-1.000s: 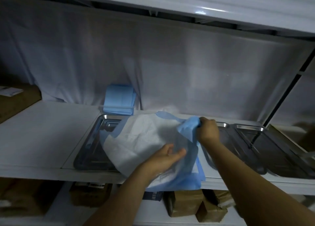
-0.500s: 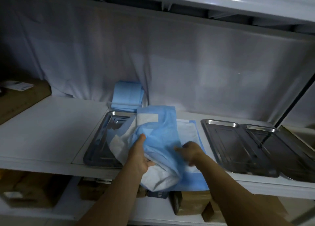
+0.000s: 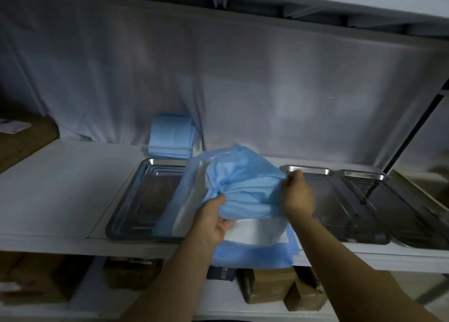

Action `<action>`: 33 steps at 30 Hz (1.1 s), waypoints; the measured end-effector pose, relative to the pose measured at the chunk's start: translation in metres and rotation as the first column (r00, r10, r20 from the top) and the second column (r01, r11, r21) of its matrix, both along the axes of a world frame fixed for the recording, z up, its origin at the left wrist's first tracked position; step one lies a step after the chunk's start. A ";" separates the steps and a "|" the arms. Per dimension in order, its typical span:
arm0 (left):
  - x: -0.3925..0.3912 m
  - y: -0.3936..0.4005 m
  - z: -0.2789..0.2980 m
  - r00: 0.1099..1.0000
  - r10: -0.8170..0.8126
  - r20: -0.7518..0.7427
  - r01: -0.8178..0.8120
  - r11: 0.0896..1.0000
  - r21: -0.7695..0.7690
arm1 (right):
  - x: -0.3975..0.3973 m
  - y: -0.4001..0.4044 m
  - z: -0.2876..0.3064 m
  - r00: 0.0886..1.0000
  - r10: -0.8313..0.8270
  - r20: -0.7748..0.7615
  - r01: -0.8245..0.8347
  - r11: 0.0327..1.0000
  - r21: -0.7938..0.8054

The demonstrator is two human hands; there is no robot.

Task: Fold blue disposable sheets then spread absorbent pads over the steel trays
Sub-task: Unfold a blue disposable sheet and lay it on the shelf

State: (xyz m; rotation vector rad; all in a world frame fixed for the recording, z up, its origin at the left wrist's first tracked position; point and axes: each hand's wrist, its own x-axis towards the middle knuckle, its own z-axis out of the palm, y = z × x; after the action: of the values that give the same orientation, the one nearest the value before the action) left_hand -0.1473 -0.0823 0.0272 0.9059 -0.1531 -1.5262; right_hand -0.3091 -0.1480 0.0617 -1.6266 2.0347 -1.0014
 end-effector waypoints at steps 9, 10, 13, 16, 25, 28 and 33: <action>-0.013 -0.006 -0.019 0.947 -0.157 0.282 0.095 0.971 0.221 | -0.043 -0.005 -0.046 0.963 0.141 0.231 -0.197 0.950 0.241; -0.012 -0.006 -0.016 0.942 -0.181 0.283 0.119 0.968 0.223 | -0.046 -0.001 -0.045 0.966 0.148 0.212 -0.190 0.963 0.193; -0.012 -0.007 -0.004 0.945 -0.172 0.277 0.128 0.977 0.169 | -0.054 0.014 -0.036 0.980 0.173 0.099 -0.181 0.981 0.069; -0.011 -0.008 0.007 0.990 -0.009 0.143 0.011 1.000 -0.016 | -0.053 0.031 -0.026 0.929 0.333 0.161 -0.364 0.902 0.233; 0.016 0.018 0.001 0.987 -0.004 0.163 -0.027 0.981 0.190 | -0.038 0.053 -0.031 0.815 0.418 -0.401 -0.255 0.881 0.399; 0.017 0.019 0.014 0.998 0.067 -0.003 -0.066 0.997 0.026 | -0.034 0.059 -0.028 0.923 0.220 -0.315 -0.146 0.959 0.242; 0.019 0.025 0.008 0.986 0.040 0.160 -0.070 0.979 0.192 | -0.031 0.070 -0.034 0.969 0.028 -0.244 0.003 0.992 0.128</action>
State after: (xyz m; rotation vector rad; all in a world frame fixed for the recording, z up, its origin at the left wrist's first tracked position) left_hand -0.1287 -0.0570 0.0351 1.1784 -0.0892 -1.4362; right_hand -0.3404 -0.0781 0.0278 -1.7653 2.1919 -0.6766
